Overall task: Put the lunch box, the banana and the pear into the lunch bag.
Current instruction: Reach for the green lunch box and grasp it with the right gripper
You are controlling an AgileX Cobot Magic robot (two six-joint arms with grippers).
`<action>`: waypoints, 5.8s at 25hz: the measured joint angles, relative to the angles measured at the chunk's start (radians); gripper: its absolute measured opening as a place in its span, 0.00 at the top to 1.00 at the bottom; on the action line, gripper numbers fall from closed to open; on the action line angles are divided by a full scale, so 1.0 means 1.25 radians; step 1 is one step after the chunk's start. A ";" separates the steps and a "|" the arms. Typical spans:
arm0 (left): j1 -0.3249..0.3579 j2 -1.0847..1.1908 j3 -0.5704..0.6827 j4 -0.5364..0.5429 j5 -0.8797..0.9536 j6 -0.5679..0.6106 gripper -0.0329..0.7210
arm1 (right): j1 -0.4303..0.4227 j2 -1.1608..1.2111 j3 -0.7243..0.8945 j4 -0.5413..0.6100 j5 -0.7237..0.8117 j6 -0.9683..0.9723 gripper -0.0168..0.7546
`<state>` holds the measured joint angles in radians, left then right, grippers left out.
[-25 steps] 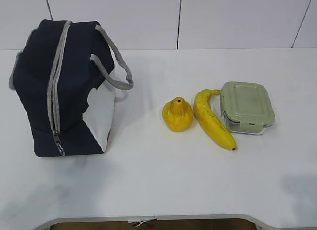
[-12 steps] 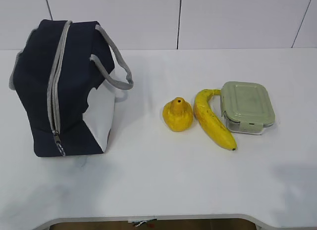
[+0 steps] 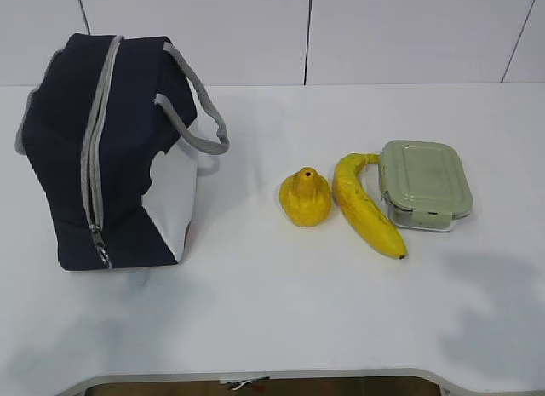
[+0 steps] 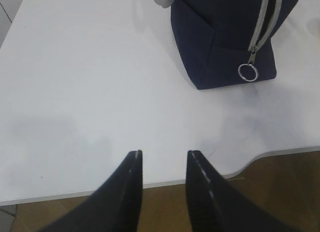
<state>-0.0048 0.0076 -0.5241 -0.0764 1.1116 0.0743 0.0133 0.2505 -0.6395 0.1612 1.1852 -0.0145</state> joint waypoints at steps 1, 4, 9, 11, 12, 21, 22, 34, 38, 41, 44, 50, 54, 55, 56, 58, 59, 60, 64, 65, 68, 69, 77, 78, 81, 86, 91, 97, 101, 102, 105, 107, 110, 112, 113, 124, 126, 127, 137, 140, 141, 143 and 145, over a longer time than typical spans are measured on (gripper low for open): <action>0.000 0.000 0.000 -0.001 0.000 0.000 0.65 | 0.000 0.015 0.000 0.014 -0.002 0.000 0.34; 0.000 0.000 0.000 -0.003 0.000 0.000 0.65 | 0.000 0.057 0.000 0.059 -0.036 0.000 0.34; 0.000 0.000 0.000 -0.005 0.000 0.000 0.64 | 0.000 0.144 0.000 0.147 -0.116 0.000 0.34; 0.000 0.001 0.000 -0.005 0.000 0.000 0.64 | 0.000 0.186 0.000 0.181 -0.126 0.000 0.34; 0.000 0.005 0.000 -0.005 0.000 0.000 0.64 | 0.000 0.209 0.000 0.199 -0.128 0.000 0.34; -0.005 0.045 0.000 -0.005 0.002 0.000 0.64 | 0.000 0.396 -0.058 0.381 -0.141 -0.102 0.35; -0.005 0.045 0.000 -0.005 0.004 0.000 0.64 | 0.000 0.422 -0.074 0.403 -0.141 -0.118 0.35; -0.040 0.078 -0.017 -0.005 0.046 0.000 0.64 | 0.000 0.740 -0.269 0.499 -0.109 -0.242 0.35; -0.040 0.078 -0.022 -0.001 0.068 0.000 0.64 | -0.025 0.804 -0.297 0.517 -0.087 -0.267 0.35; -0.040 0.078 -0.025 0.007 0.082 0.000 0.64 | -0.081 0.830 -0.312 0.539 -0.051 -0.297 0.35; -0.040 0.078 -0.025 0.012 0.084 0.000 0.64 | -0.161 0.849 -0.319 0.593 -0.002 -0.348 0.35; -0.040 0.078 -0.025 0.017 0.086 0.000 0.63 | -0.285 0.908 -0.319 0.687 0.017 -0.439 0.35; -0.040 0.078 -0.025 0.023 0.090 0.000 0.63 | -0.334 0.950 -0.319 0.698 0.017 -0.480 0.35; -0.040 0.078 -0.025 0.025 0.091 0.000 0.63 | -0.344 0.962 -0.319 0.698 0.017 -0.485 0.35; -0.040 0.078 -0.025 0.027 0.093 0.000 0.63 | -0.356 0.979 -0.319 0.698 0.017 -0.490 0.35; -0.040 0.078 -0.025 0.029 0.096 0.000 0.63 | -0.372 1.013 -0.319 0.698 0.017 -0.500 0.35; -0.040 0.078 -0.025 0.030 0.096 0.000 0.63 | -0.378 1.032 -0.319 0.698 0.017 -0.509 0.35; -0.040 0.078 -0.025 0.030 0.096 0.000 0.63 | -0.383 1.050 -0.319 0.698 0.015 -0.518 0.35; -0.040 0.078 -0.025 0.030 0.097 0.000 0.63 | -0.386 1.127 -0.319 0.698 0.012 -0.569 0.35; -0.040 0.078 -0.025 0.030 0.097 0.000 0.63 | -0.386 1.142 -0.319 0.698 0.009 -0.577 0.35; -0.040 0.078 -0.025 0.030 0.098 0.000 0.63 | -0.386 1.169 -0.319 0.698 0.005 -0.586 0.35; -0.040 0.078 -0.025 0.030 0.098 0.000 0.63 | -0.386 1.172 -0.319 0.698 0.005 -0.587 0.35; -0.040 0.078 -0.025 0.030 0.098 0.000 0.63 | -0.386 1.174 -0.325 0.712 0.005 -0.589 0.35; -0.040 0.078 -0.025 0.030 0.098 0.000 0.63 | -0.386 1.174 -0.326 0.714 0.005 -0.589 0.35; -0.040 0.078 -0.025 0.030 0.098 0.000 0.63 | -0.386 1.177 -0.334 0.714 0.005 -0.590 0.35; -0.040 0.078 -0.025 0.030 0.098 0.000 0.63 | -0.386 1.195 -0.374 0.715 0.005 -0.579 0.28; -0.040 0.078 -0.025 0.031 0.098 0.000 0.63 | -0.386 1.236 -0.416 0.714 0.005 -0.553 0.20; -0.040 0.078 -0.025 0.031 0.098 0.000 0.63 | -0.386 1.286 -0.439 0.712 0.005 -0.565 0.21; -0.040 0.078 -0.025 0.031 0.098 0.000 0.63 | -0.386 1.326 -0.442 0.725 0.005 -0.579 0.21; -0.040 0.078 -0.025 0.031 0.098 0.000 0.63 | -0.386 1.337 -0.448 0.731 0.005 -0.582 0.21; -0.040 0.078 -0.025 0.031 0.098 0.000 0.63 | -0.386 1.359 -0.462 0.742 0.003 -0.590 0.21; -0.040 0.078 -0.025 0.031 0.098 0.000 0.63 | -0.386 1.366 -0.470 0.754 0.002 -0.607 0.21; -0.040 0.078 -0.025 0.031 0.098 0.000 0.63 | -0.386 1.371 -0.485 0.768 0.002 -0.622 0.21; -0.040 0.078 -0.025 0.031 0.098 0.000 0.63 | -0.386 1.384 -0.502 0.770 0.002 -0.628 0.21; -0.040 0.078 -0.025 0.031 0.098 0.000 0.63 | -0.386 1.391 -0.512 0.772 0.002 -0.628 0.21; -0.040 0.078 -0.025 0.031 0.098 0.000 0.63 | -0.386 1.482 -0.599 0.779 0.000 -0.630 0.23; -0.040 0.078 -0.025 0.031 0.098 0.000 0.63 | -0.383 1.500 -0.603 0.779 0.000 -0.631 0.23; -0.040 0.078 -0.025 0.031 0.098 0.000 0.63 | -0.379 1.508 -0.603 0.779 -0.002 -0.631 0.23; -0.040 0.078 -0.028 0.032 0.100 0.000 0.63 | -0.338 1.560 -0.617 0.791 -0.003 -0.638 0.23; -0.040 0.078 -0.028 0.032 0.101 0.000 0.63 | -0.327 1.567 -0.617 0.795 -0.005 -0.641 0.23; -0.040 0.078 -0.028 0.032 0.101 0.000 0.63 | -0.327 1.569 -0.619 0.795 -0.005 -0.642 0.23; -0.040 0.078 -0.028 0.032 0.101 0.000 0.63 | -0.325 1.572 -0.619 0.795 -0.005 -0.642 0.23; -0.040 0.078 -0.028 0.032 0.101 0.000 0.63 | -0.324 1.572 -0.619 0.795 -0.005 -0.644 0.23</action>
<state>-0.0544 0.1046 -0.5588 -0.0365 1.2384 0.0739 -0.3913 2.2157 -1.4128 1.1548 1.1793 -0.8192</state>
